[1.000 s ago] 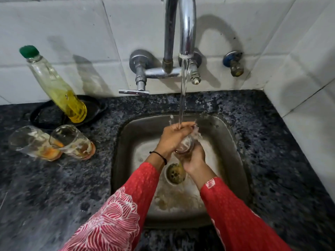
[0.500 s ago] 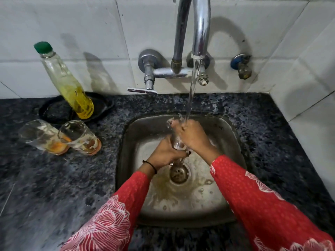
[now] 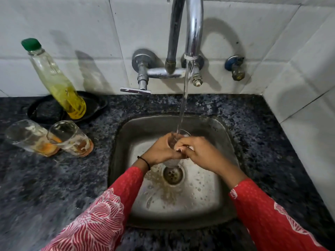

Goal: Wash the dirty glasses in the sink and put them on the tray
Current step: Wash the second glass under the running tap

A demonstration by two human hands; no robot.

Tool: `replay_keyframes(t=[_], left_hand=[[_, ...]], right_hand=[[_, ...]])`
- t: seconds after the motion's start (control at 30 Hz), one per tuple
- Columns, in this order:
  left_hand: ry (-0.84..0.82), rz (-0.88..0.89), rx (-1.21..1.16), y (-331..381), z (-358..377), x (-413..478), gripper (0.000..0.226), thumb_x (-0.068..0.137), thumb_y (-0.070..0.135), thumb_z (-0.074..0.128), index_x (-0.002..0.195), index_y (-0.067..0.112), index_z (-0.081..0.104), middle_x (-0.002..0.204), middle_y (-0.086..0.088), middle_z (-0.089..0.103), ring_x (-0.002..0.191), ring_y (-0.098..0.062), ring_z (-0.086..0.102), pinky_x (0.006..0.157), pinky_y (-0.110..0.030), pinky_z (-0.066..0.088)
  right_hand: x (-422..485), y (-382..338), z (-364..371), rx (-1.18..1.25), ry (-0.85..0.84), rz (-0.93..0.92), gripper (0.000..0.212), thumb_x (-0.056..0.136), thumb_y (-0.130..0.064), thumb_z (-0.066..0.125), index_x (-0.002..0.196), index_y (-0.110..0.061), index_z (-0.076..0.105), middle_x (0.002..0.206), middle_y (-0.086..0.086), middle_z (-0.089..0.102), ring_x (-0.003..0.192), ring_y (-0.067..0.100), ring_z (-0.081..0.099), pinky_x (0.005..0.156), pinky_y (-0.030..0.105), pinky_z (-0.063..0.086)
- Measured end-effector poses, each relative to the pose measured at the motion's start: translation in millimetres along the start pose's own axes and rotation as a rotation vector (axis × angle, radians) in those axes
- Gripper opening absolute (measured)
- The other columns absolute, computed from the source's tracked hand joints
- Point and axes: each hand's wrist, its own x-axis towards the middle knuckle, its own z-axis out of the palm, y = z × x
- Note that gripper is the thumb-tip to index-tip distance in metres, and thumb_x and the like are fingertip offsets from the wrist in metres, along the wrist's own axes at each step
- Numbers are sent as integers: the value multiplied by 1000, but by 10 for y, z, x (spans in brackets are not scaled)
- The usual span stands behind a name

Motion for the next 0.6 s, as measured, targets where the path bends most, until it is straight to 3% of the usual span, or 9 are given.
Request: replay_keyframes(t=[0.07,0.17,0.23,0.3,0.37,0.43,0.53,0.6], left_hand=[[160,18,59,65,108,12,30,67,13,75,93,18,60,86,10,64,78,4,62,69,-13,48],[449,10,224,53,322,55,29,73,31,56,94,13,63,89,2,65,86,-14,64,74,-29,52],[330,40,122,86,282,24,14,73,20,64,85,15,66,83,-1,68,77,-11,63,69,-30,53],[66,-2,-50,208,103,-75,19,75,8,72,92,13,66,87,-3,69,78,-11,63,69,-25,53],[-123,-149,-369,321,-77,-185,23,81,8,67,103,13,64,94,-5,69,84,-21,67,68,-31,57],[-115,-241,-479,351,-86,-230,25,81,11,67,106,12,63,93,-6,68,83,-27,66,63,-37,60],[196,-191,-4,255,115,-139,47,66,25,78,107,17,56,96,-4,69,84,-21,67,77,-48,58],[327,-159,154,160,178,-98,59,61,35,79,111,19,50,97,0,70,86,-17,69,78,-45,58]], right_hand=[[69,-6,66,35,121,61,9,87,-15,60,81,-14,66,78,-5,66,72,7,57,66,18,42],[273,-67,215,-87,299,218,17,87,-21,60,77,-8,65,78,8,67,75,19,57,65,25,36],[305,-60,189,15,258,216,14,86,-12,60,74,-8,67,74,7,68,73,17,61,65,24,37],[228,-32,35,366,225,181,20,83,-1,61,68,-12,67,62,-3,65,61,6,59,61,20,43],[162,-24,-68,681,219,129,22,83,1,63,66,-12,66,57,-4,63,54,4,57,56,18,46],[246,-45,-81,610,234,145,22,84,-5,65,62,-10,63,56,-1,58,51,3,51,54,17,42],[472,-31,48,220,277,304,39,83,-20,68,49,-18,48,48,-6,49,42,0,43,49,20,34],[504,3,118,226,315,340,39,84,-20,67,50,-20,48,49,-6,50,44,0,45,50,22,36]])
